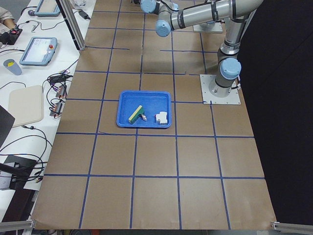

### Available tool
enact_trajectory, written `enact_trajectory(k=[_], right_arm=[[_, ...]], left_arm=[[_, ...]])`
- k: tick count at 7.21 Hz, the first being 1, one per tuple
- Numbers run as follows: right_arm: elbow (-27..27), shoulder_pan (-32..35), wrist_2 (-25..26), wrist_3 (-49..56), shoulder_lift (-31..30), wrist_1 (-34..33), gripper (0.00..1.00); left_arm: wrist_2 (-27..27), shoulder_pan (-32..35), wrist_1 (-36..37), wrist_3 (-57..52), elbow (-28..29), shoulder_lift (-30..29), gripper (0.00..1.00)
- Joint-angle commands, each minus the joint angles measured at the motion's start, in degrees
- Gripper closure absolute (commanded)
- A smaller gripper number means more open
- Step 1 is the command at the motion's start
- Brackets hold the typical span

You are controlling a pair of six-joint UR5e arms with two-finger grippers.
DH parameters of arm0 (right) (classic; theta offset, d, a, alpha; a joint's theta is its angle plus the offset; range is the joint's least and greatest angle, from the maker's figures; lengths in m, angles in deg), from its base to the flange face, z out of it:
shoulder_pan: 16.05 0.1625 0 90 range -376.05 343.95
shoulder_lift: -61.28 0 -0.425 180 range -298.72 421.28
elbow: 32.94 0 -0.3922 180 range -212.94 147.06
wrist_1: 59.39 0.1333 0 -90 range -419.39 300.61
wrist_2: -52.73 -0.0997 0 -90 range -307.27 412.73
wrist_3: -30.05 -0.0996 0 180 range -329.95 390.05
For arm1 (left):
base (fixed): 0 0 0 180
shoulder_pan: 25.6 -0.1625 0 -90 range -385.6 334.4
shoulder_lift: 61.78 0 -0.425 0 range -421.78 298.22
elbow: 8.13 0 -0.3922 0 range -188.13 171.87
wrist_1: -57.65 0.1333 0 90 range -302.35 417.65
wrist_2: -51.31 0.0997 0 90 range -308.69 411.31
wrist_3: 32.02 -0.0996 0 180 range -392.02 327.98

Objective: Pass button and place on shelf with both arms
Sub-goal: 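Move the right gripper to the button's base while the left gripper holds it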

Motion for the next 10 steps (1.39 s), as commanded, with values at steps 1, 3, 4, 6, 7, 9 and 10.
enact_trajectory(k=[1, 3, 4, 6, 7, 9, 10], right_arm=[[-0.1, 0.4, -1.0, 0.7, -3.5, 0.0, 0.00], [-2.5, 0.6, -2.3, 10.7, -5.8, 0.0, 0.00], [-3.7, 0.6, -4.8, 14.7, -5.4, -0.8, 0.00], [-3.9, 0.9, -6.7, 14.8, -4.9, -4.4, 0.00], [-3.9, 2.2, -7.1, 14.1, -4.0, -4.8, 0.00], [-3.8, 5.1, -7.1, 10.0, -2.6, -6.3, 0.00], [-3.8, 5.1, -7.1, 7.8, -2.3, -7.7, 0.00]], left_arm=[[0.0, -0.1, -0.1, 1.6, 0.4, -0.4, 1.00], [0.0, 0.0, 0.2, 3.6, 0.5, -1.6, 1.00], [0.0, 0.0, 0.2, 3.6, 0.5, -1.5, 1.00], [0.0, 0.4, 0.1, 3.6, 0.5, -1.0, 1.00], [0.0, 1.2, 0.0, 3.6, 0.5, -0.5, 1.00], [1.1, 2.2, -0.4, 5.0, 1.0, 0.1, 1.00], [1.2, 2.4, -0.3, 5.0, 1.5, -0.7, 1.00]])
